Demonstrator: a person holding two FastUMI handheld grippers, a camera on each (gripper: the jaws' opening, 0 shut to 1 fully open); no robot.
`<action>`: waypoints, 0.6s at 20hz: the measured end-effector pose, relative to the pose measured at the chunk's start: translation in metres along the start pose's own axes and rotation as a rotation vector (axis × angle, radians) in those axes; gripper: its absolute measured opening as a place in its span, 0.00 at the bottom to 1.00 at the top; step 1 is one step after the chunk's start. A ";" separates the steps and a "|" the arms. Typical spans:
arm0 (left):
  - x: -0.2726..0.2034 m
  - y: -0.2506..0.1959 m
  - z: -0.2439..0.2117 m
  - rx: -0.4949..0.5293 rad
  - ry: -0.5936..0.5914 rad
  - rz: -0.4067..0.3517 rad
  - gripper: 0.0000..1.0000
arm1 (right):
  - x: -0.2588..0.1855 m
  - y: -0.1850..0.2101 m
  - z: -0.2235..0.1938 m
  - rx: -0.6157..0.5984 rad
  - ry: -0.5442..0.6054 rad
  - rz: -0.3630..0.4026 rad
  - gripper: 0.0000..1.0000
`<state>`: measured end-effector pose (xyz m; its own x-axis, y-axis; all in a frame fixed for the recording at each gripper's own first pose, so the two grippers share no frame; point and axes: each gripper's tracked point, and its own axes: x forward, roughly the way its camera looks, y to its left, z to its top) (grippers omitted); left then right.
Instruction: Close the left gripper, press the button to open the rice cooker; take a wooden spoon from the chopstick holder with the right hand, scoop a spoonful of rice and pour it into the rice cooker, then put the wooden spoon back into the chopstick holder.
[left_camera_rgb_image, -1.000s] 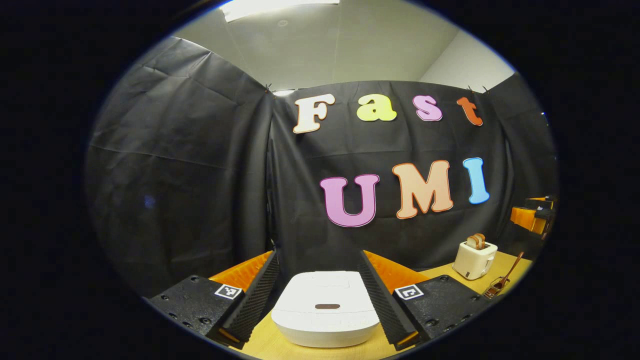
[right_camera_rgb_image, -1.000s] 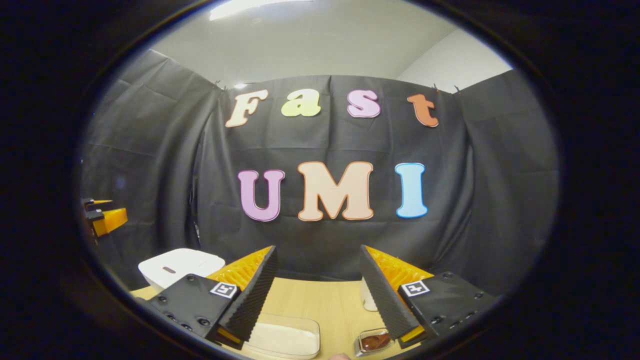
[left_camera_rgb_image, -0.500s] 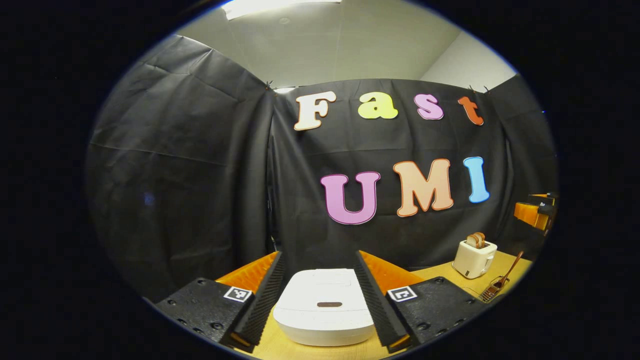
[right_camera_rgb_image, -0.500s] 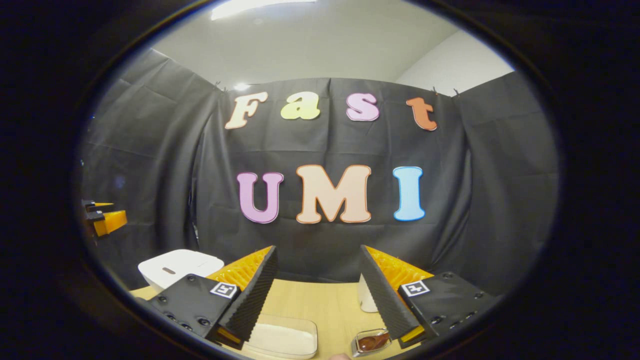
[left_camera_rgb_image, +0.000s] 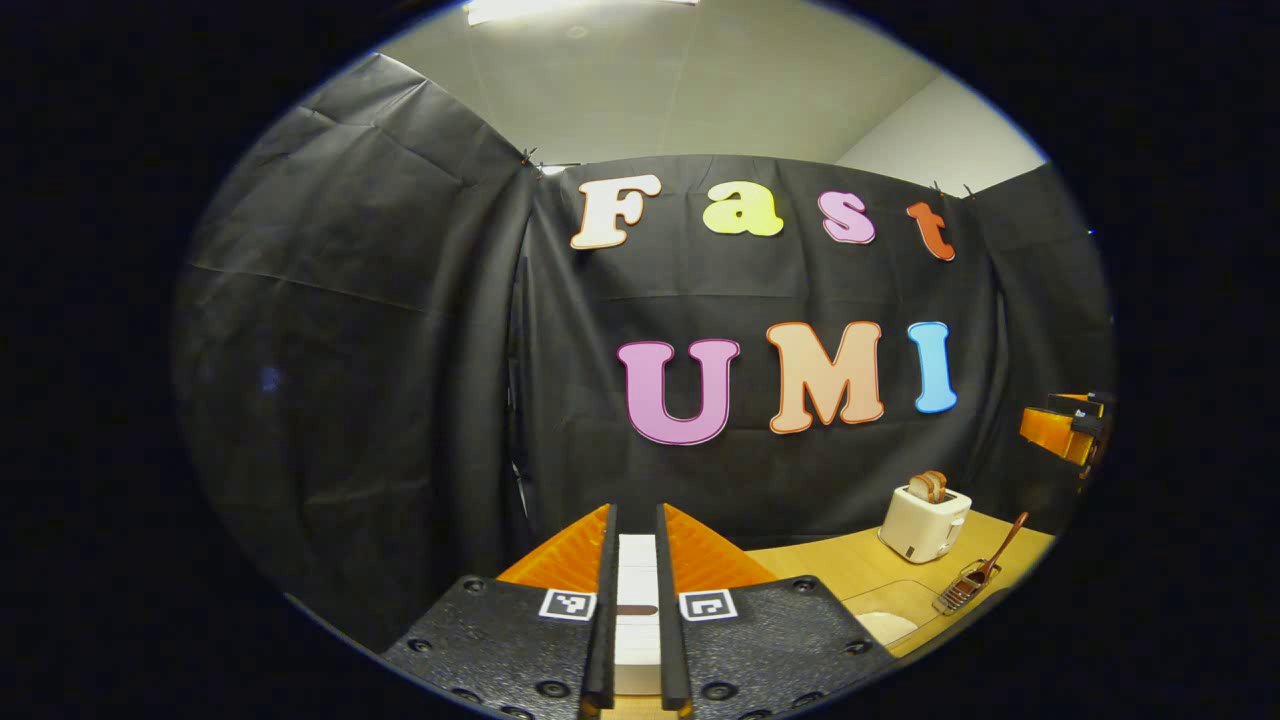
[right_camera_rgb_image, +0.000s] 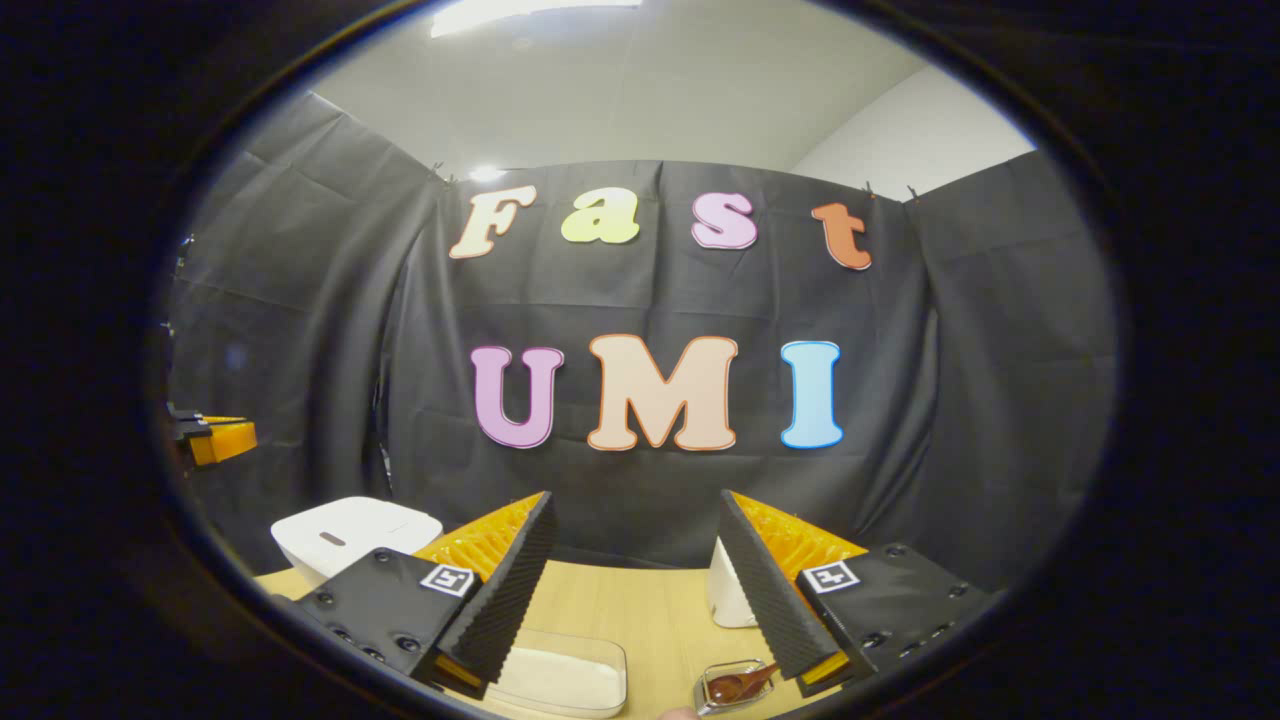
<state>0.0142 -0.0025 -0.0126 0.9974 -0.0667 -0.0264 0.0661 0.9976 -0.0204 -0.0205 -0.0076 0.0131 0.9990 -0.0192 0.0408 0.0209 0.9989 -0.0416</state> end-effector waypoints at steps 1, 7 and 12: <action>0.001 0.002 -0.001 0.004 0.004 0.004 0.02 | 0.000 -0.002 -0.001 -0.003 0.002 -0.005 1.00; 0.020 0.005 -0.022 0.009 0.042 -0.042 0.00 | 0.003 -0.008 -0.007 -0.002 0.017 -0.043 1.00; 0.042 0.009 -0.052 -0.013 0.110 -0.074 0.00 | 0.000 -0.014 -0.011 -0.018 0.030 -0.078 1.00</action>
<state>0.0551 0.0026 -0.0660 0.9808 -0.1420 -0.1334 0.1379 0.9897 -0.0394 -0.0199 -0.0217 0.0023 0.9950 -0.0983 0.0152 0.0990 0.9934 -0.0573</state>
